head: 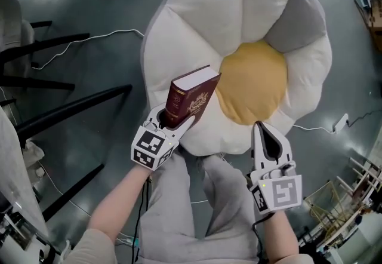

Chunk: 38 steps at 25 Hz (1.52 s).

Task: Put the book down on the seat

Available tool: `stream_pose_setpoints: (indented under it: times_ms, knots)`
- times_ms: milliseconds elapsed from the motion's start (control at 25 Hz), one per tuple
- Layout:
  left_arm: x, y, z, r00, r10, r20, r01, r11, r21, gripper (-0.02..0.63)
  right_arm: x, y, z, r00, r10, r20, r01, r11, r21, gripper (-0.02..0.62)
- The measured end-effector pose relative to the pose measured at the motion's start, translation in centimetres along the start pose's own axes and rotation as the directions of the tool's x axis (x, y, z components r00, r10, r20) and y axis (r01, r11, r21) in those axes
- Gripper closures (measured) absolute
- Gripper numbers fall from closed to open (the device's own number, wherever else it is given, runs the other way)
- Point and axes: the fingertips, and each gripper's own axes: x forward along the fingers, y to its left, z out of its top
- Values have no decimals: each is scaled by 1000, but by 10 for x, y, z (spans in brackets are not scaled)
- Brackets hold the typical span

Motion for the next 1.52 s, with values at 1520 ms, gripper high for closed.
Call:
stream_pose_setpoints:
  times_ms: [1520]
  knots:
    - [-127, -22, 166, 900, 363, 242, -397, 911, 110, 182, -72, 19, 92, 999, 8, 49, -12, 997, 76, 597]
